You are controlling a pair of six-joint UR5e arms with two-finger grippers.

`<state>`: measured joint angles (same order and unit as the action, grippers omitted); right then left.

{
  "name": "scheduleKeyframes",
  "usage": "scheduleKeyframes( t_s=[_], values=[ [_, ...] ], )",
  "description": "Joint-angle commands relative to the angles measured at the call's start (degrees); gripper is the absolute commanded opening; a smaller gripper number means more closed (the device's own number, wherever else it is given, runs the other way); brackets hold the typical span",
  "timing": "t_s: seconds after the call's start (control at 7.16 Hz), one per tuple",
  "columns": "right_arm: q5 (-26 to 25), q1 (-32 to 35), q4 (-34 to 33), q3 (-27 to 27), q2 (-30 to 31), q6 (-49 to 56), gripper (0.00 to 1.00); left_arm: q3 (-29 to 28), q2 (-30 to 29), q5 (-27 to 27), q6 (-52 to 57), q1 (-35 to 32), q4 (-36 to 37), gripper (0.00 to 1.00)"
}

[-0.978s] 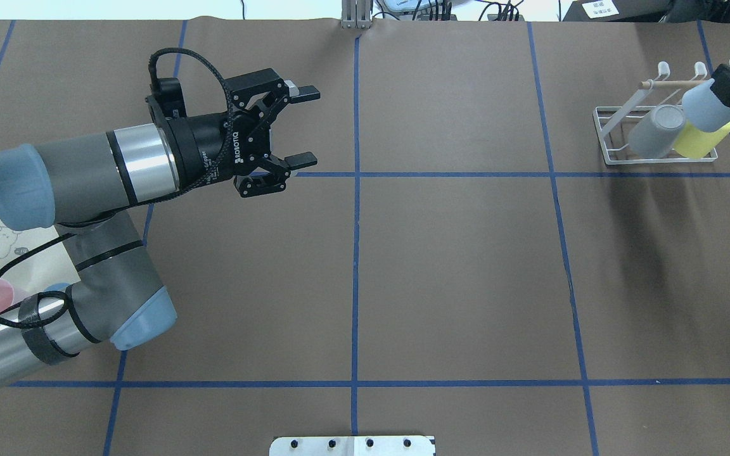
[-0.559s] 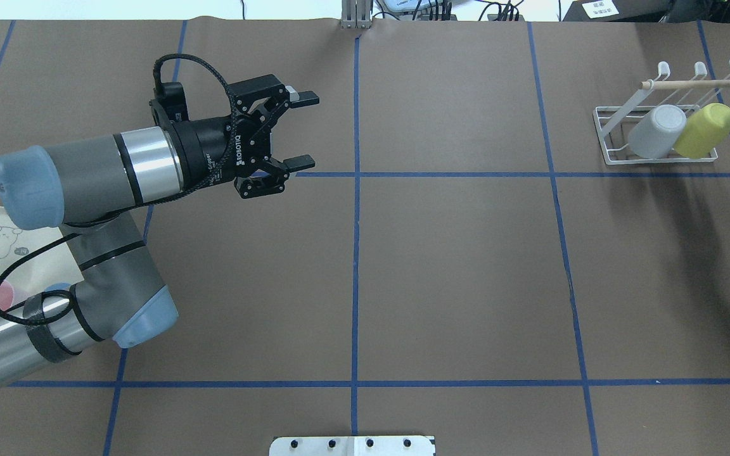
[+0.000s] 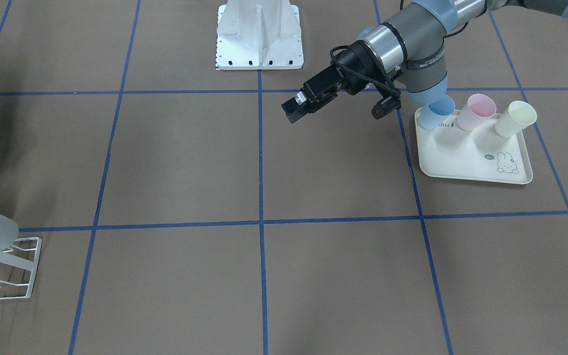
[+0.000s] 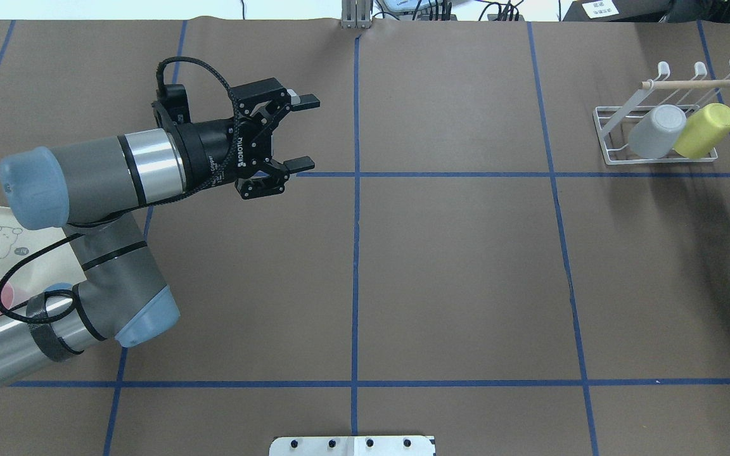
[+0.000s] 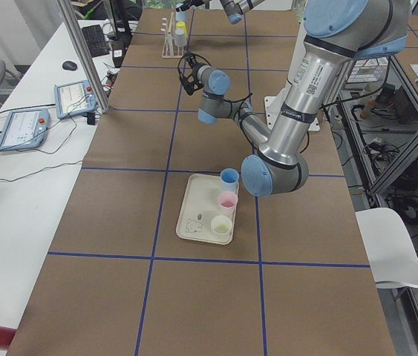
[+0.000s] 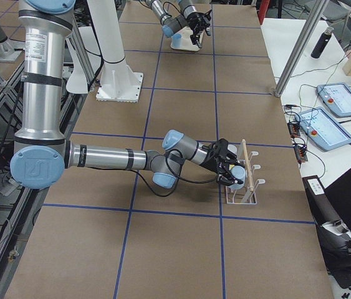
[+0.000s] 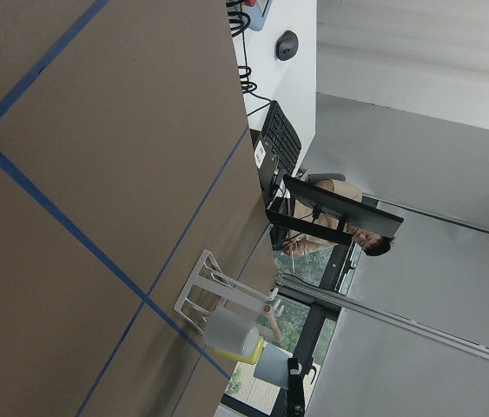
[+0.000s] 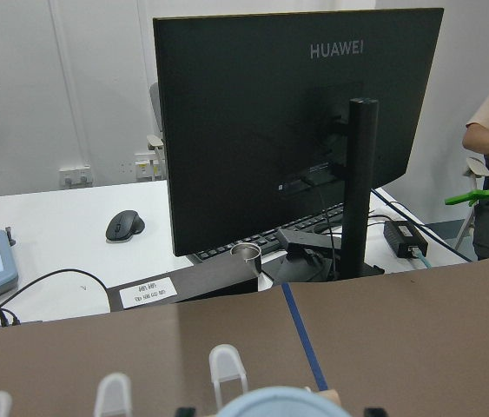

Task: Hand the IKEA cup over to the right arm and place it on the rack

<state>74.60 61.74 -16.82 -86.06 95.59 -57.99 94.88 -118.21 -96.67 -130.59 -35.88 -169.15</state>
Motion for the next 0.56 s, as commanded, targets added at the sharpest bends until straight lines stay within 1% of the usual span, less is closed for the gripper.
scheduleKeyframes(
  t_s=[0.0, 0.14, 0.28, 0.42],
  values=[
    [0.02, -0.04, 3.34, 4.3, -1.09, -0.02, 0.11, -0.05, 0.0, -0.01, 0.07, 0.02, -0.03, 1.0],
    [0.11, -0.04, 4.85, 6.15, -1.97, -0.02, 0.12, -0.05, 0.0, -0.01, 0.07, 0.02, -0.03, 1.0],
    [0.02, -0.13, 4.69, 6.52, -2.68, -0.19, 0.19, -0.05, 0.0, -0.01, 0.07, 0.02, -0.12, 1.0],
    [-0.07, -0.22, 4.51, 7.22, -4.43, -0.72, 0.91, -0.05, -0.18, 0.08, 0.07, 0.02, -0.04, 1.0]
  ],
)
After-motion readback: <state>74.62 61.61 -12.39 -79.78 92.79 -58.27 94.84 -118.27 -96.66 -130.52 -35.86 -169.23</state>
